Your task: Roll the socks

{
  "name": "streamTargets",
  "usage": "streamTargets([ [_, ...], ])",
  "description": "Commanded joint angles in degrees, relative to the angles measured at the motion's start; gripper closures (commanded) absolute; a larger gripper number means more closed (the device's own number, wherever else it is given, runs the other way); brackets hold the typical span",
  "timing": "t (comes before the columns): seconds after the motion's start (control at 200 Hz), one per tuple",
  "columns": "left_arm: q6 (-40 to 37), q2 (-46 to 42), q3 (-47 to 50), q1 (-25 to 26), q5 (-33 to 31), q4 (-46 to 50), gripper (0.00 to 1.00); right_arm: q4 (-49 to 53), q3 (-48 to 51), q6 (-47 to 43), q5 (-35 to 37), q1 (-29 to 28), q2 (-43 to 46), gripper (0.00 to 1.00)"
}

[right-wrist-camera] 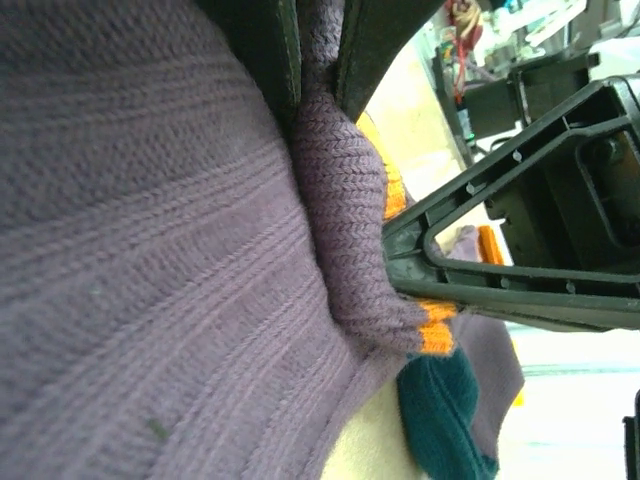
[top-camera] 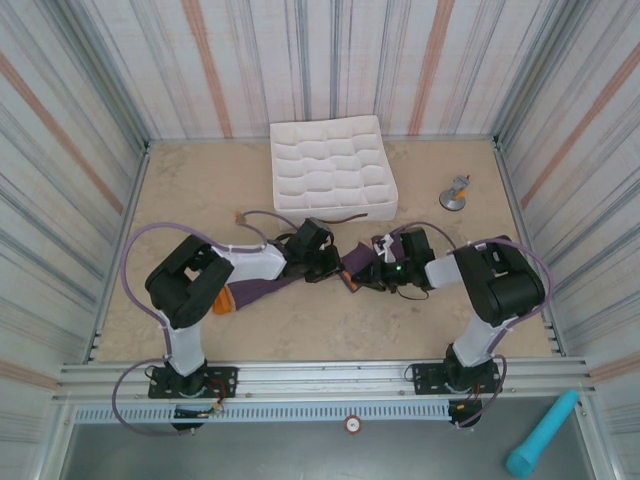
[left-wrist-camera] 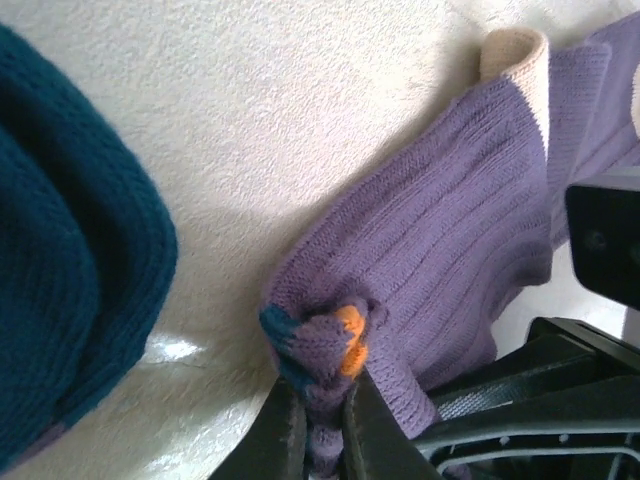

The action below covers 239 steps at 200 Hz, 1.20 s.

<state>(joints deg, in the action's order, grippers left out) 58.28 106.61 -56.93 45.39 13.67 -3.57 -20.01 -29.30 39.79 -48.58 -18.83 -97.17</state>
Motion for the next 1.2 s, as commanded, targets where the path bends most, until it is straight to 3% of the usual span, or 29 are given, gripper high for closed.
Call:
streamTargets([
  [0.0, -1.59, -0.44, 0.17, -0.60, -2.54, 8.64, 1.00, 10.15, 1.37, -4.35, 12.02, -1.78, 6.39, 0.76],
  [0.205, -2.76, -2.52, -0.06, -2.52, 0.40, 12.57, 1.00, 24.53, -1.31, -11.86, 32.36, -12.90, 20.81, 0.48],
  [0.276, -3.62, -2.64, -0.58, -3.30, 1.84, 14.32, 1.00, 27.33, -2.03, -13.39, 38.09, -16.99, 24.18, 0.43],
  [0.381, -5.25, -2.04, -1.86, -4.56, 4.82, 17.10, 1.00, 30.05, -2.43, -16.36, 52.29, -26.46, 28.57, 0.35],
  [0.496, -6.28, -1.81, -2.79, -5.41, 6.41, 18.57, 1.00, 32.49, -3.86, -19.64, 64.11, -34.52, 29.42, 0.33],
  [0.666, -7.04, -1.42, -3.37, -6.26, 7.93, 19.31, 1.00, 32.63, -6.56, -24.75, 77.47, -44.47, 25.19, 0.33],
  [0.872, -7.21, -1.00, -3.39, -6.57, 8.90, 19.31, 1.00, 31.65, -12.16, -30.98, 90.34, -53.33, 12.12, 0.34],
  [1.192, -8.17, -0.61, -4.07, -6.70, 9.53, 20.13, 1.00, 32.58, -18.80, -33.19, 101.48, -56.67, -2.46, 0.36],
])
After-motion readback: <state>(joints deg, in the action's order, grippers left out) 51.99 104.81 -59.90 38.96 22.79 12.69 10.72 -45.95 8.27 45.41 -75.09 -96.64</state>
